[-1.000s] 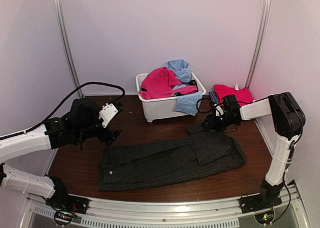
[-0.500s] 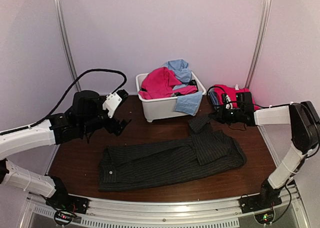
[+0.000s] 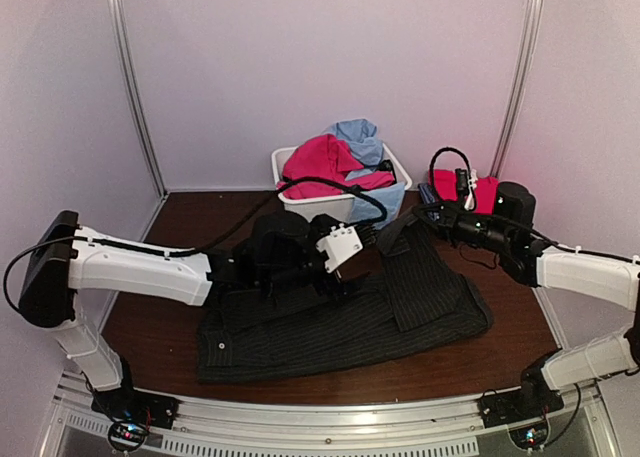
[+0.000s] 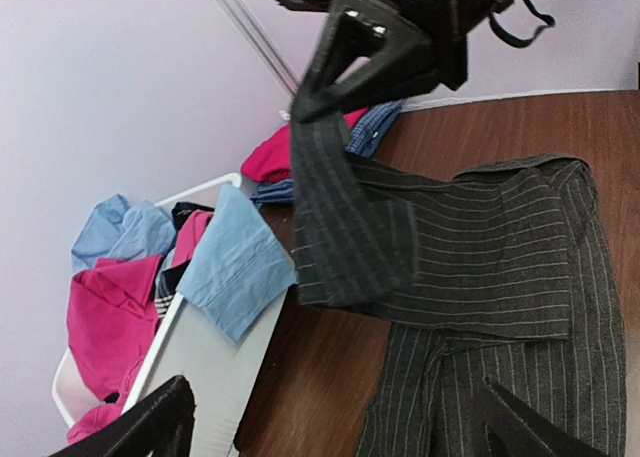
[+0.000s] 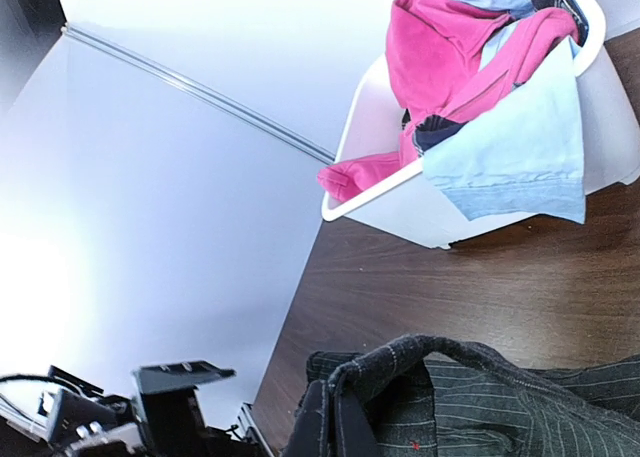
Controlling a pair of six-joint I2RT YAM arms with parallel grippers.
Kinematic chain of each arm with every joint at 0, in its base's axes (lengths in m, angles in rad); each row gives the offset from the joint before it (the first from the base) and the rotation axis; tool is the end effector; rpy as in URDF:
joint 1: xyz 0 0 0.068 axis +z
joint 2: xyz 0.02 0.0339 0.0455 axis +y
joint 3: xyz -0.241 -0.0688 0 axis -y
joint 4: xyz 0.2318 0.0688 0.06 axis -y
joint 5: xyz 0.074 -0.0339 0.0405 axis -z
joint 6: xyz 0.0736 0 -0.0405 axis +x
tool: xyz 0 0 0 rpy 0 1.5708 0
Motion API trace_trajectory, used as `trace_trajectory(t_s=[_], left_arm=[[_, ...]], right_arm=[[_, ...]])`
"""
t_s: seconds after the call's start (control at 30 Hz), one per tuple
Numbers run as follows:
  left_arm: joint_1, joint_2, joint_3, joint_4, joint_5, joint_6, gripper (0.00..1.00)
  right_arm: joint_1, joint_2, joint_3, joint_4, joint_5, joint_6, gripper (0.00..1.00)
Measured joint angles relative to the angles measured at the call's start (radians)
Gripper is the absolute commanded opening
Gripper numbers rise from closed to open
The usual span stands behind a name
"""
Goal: Fold and stack the mixed laundry pile
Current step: Adjust the 1/3-folded shirt at the center of the board.
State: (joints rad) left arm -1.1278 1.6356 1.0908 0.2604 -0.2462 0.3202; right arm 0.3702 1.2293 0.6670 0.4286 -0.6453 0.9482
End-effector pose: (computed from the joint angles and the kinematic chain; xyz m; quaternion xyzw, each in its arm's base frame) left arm 0.1896 -0.3578 0.2444 0.4708 0.6437 -0.1435 0.5860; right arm 0.2627 0.1494 0.2501 0.0034 0.7438 0.5711 0.3473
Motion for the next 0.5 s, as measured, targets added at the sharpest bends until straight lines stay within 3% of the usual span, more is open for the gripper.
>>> trace_trajectory(t_s=[0.3,0.4,0.5], left_arm=[[-0.039,0.181,0.088,0.177,-0.040,0.080,0.96],[-0.039,0.209,0.138,0.218,-0.071,0.094,0.88],[-0.039,0.232,0.175,0.248,-0.105,0.107,0.73]], right_arm=[[0.124,-0.044,-0.003,0.060,0.113,0.097,0.00],[0.153,-0.044,-0.005,0.071,0.131,0.114,0.00],[0.176,-0.044,-0.005,0.081,0.152,0.126,0.00]])
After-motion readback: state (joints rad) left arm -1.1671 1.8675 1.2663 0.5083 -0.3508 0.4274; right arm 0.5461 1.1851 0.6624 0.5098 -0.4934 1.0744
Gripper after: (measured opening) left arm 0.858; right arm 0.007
